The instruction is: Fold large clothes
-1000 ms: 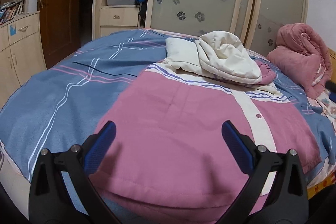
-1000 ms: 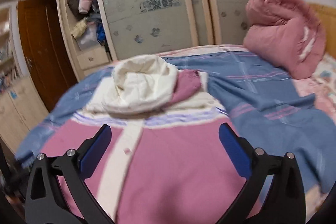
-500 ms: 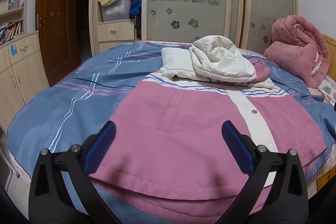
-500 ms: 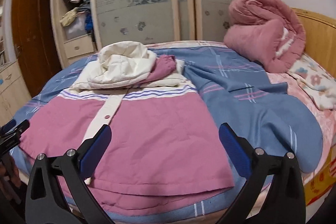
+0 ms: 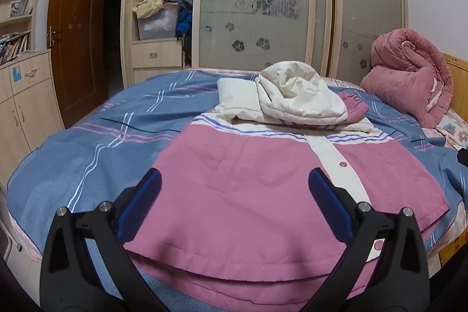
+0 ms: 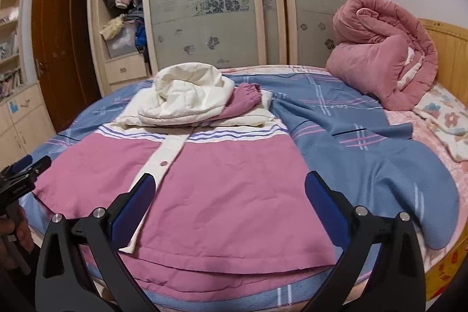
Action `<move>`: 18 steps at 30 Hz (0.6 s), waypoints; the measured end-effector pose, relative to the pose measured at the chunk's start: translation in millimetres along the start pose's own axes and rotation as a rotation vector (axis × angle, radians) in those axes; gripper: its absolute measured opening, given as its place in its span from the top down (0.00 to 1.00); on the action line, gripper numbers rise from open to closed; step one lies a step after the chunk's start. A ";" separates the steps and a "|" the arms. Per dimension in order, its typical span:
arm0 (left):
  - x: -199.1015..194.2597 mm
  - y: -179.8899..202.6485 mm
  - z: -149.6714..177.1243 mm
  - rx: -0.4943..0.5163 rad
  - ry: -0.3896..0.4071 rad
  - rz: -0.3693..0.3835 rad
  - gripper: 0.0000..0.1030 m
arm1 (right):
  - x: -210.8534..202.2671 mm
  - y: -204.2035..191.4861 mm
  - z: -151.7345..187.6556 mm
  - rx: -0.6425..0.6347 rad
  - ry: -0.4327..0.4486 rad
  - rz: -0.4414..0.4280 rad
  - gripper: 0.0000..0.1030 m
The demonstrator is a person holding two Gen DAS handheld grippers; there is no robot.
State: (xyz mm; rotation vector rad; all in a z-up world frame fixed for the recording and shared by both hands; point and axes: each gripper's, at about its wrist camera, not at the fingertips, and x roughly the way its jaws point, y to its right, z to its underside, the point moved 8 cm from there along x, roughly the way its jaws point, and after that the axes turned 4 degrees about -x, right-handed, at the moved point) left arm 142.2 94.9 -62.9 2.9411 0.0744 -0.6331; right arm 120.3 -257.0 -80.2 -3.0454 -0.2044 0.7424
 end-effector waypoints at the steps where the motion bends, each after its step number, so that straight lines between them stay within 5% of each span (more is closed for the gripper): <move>1: -2.5 -1.2 -0.7 -0.004 0.005 0.006 0.02 | 0.3 0.5 1.2 0.007 -0.002 -0.011 0.01; 18: -23.2 4.1 -6.7 0.031 0.036 0.027 0.02 | 0.8 -4.3 5.4 -0.034 -0.017 0.028 0.01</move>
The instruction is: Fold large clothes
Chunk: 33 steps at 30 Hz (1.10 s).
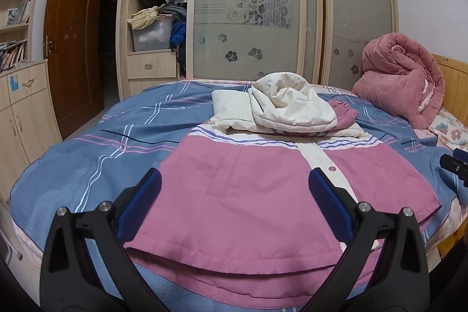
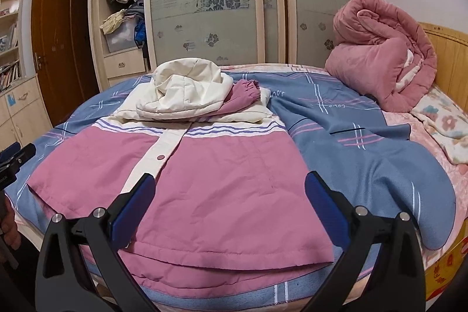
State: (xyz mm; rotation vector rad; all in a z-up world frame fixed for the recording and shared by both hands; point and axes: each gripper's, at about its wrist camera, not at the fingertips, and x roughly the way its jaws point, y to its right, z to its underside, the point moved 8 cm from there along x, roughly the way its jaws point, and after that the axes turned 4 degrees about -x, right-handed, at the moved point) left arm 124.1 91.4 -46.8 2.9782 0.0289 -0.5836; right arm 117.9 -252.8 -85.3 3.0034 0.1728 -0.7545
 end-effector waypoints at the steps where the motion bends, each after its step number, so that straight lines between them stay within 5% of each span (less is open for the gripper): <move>1: -0.7 -0.1 -0.1 0.002 0.000 -0.001 0.02 | 0.5 -0.3 0.2 0.000 -0.001 -0.004 0.01; 16: -2.7 -0.3 4.2 0.006 -0.042 0.045 0.02 | -9.2 -9.6 -4.7 -0.057 0.059 -0.058 0.01; 22: -9.5 0.4 9.6 0.100 -0.040 0.041 0.02 | -31.5 -18.2 9.4 -0.472 0.175 0.082 0.01; 30: -13.7 -7.2 24.9 0.276 -0.056 -0.023 0.02 | -3.1 -32.0 107.1 -0.925 0.009 0.152 0.01; 33: -12.0 -9.8 31.0 0.322 -0.065 -0.042 0.02 | 5.9 -37.0 127.5 -1.006 -0.009 0.172 0.01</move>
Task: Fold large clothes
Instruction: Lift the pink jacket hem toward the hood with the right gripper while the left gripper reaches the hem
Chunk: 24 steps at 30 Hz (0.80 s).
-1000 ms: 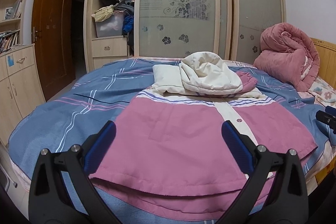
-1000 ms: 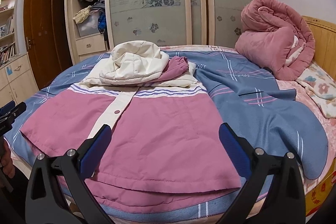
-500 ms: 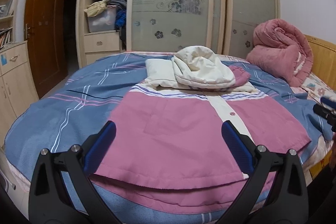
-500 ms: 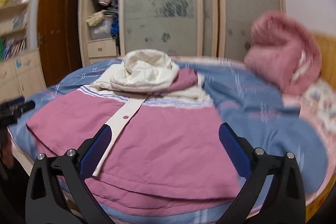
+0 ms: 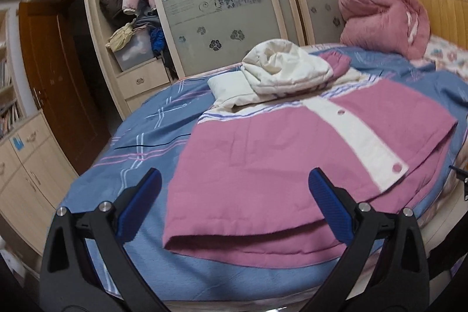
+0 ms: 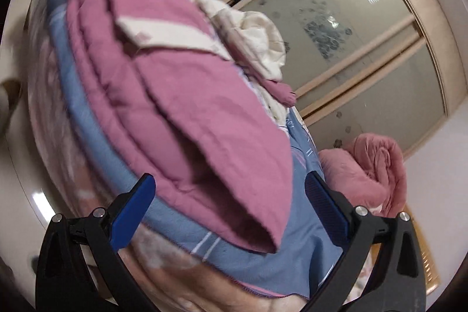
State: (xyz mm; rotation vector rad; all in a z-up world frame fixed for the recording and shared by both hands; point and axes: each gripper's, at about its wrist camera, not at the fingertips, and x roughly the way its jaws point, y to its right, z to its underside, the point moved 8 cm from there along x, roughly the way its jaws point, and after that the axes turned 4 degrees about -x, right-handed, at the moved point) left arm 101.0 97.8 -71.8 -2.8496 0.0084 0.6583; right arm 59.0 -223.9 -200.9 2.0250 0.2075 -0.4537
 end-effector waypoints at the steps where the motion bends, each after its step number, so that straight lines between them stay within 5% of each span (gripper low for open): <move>1: 2.1 -0.8 2.9 0.018 -0.012 -0.017 0.02 | 0.8 -4.9 0.0 -0.017 -0.001 0.003 0.01; 11: 3.6 0.2 1.7 0.012 -0.018 -0.004 0.02 | 18.8 -36.0 -6.6 -0.162 -0.014 0.058 0.01; 21: 4.2 14.1 5.3 0.034 -0.032 0.058 0.02 | 38.5 -7.5 -33.8 -0.019 -0.021 0.083 0.01; 24: 3.9 24.1 9.3 0.073 -0.036 0.087 0.02 | 45.1 5.0 -44.8 0.088 -0.017 0.021 0.01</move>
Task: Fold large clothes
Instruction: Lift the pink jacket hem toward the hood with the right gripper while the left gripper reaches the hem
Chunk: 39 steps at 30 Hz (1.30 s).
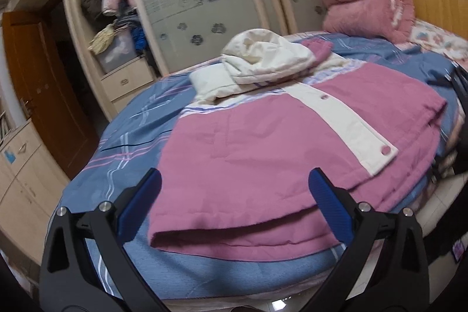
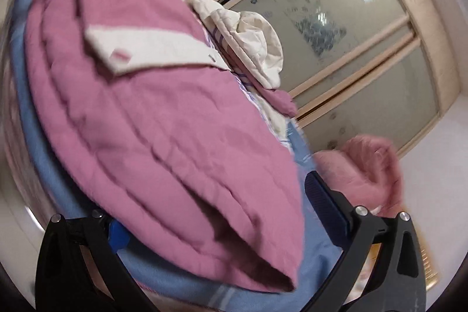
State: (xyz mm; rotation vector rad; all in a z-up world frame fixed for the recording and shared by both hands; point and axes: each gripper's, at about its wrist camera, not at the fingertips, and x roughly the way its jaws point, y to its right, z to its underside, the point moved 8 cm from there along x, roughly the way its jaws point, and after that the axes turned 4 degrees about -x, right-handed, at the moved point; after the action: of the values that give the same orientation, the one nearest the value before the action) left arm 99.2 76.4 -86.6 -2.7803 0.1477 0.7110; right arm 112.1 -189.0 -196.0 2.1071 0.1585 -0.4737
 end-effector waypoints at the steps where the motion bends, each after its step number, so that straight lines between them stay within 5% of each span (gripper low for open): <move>1: -0.4 6.0 2.6 0.030 -0.001 0.013 0.02 | -1.0 2.8 -1.3 0.026 0.001 -0.014 0.01; 6: -6.8 43.8 25.5 0.252 0.010 0.080 0.02 | -1.3 34.7 -14.4 0.210 0.027 -0.077 0.01; 11: 4.9 62.3 58.3 0.412 -0.061 0.076 0.02 | -7.9 57.1 -22.0 0.351 0.062 -0.104 0.01; 18: 32.4 46.6 60.5 0.517 -0.016 -0.156 0.02 | -9.4 63.3 -26.0 0.398 0.077 -0.108 0.01; 21: 48.4 36.3 55.7 0.529 -0.002 -0.222 0.16 | -8.2 60.7 -24.2 0.406 0.072 -0.118 0.01; 25: 65.7 21.3 43.3 0.409 -0.062 -0.194 0.56 | -5.0 56.3 -21.7 0.418 0.061 -0.151 0.08; 27: 70.3 9.4 33.4 0.277 -0.087 -0.165 0.67 | -1.6 50.8 -19.4 0.425 0.035 -0.179 0.23; 28: 71.4 1.3 26.2 0.178 -0.095 -0.146 0.69 | -1.2 48.0 -17.9 0.427 0.025 -0.189 0.29; 32: 69.7 -4.2 16.9 0.035 -0.099 -0.123 0.75 | 11.2 39.0 -6.5 0.455 -0.064 -0.216 0.65; 39: 76.1 -13.1 15.8 -0.167 -0.147 -0.098 0.76 | 24.8 26.3 5.3 0.483 -0.158 -0.242 0.85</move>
State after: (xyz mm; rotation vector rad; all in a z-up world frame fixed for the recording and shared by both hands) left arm 160.6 91.0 -133.7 -2.8531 -0.0800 0.9380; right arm 141.1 -209.6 -187.8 2.5197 0.2262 -0.8919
